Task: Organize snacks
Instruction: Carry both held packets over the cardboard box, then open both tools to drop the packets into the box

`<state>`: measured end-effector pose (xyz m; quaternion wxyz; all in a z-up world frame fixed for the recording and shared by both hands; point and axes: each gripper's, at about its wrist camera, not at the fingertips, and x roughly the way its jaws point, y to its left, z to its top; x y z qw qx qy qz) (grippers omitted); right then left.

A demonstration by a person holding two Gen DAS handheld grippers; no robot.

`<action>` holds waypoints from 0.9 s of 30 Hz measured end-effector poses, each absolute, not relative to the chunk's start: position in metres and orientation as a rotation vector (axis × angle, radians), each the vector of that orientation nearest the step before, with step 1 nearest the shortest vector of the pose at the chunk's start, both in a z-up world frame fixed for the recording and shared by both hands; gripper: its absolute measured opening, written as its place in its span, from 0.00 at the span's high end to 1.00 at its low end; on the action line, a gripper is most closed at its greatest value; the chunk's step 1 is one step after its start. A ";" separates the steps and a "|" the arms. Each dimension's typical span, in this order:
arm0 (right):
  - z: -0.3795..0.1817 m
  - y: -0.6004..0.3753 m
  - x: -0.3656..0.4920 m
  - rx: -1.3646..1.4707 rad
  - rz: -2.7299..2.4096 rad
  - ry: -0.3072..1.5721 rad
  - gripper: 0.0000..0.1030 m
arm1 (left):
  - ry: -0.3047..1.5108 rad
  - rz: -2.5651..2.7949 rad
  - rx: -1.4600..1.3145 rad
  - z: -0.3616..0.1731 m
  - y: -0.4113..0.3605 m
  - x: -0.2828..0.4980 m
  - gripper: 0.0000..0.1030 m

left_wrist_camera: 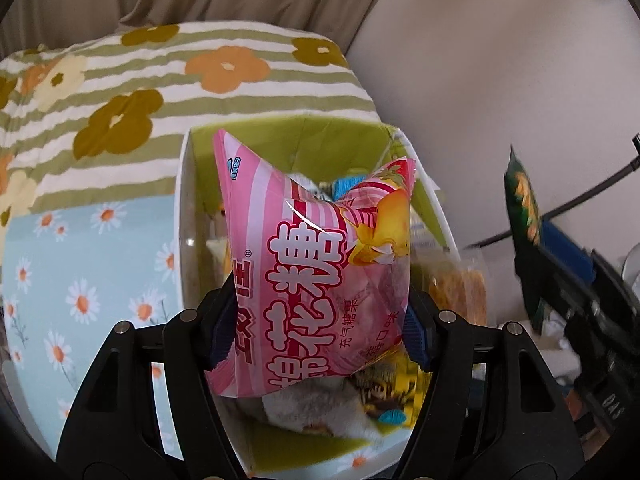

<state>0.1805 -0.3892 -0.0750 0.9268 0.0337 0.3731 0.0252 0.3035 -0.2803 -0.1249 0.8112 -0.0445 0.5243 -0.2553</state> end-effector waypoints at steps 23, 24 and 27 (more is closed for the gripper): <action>-0.102 -0.385 0.197 0.119 0.052 0.863 0.58 | 1.095 -0.450 0.005 -0.129 -0.237 0.309 0.03; -0.104 -0.385 0.198 0.127 0.050 0.868 0.54 | 1.088 -0.439 0.004 -0.128 -0.233 0.307 0.03; -0.107 -0.385 0.198 0.148 0.052 0.866 0.16 | 1.079 -0.417 0.001 -0.125 -0.227 0.301 0.03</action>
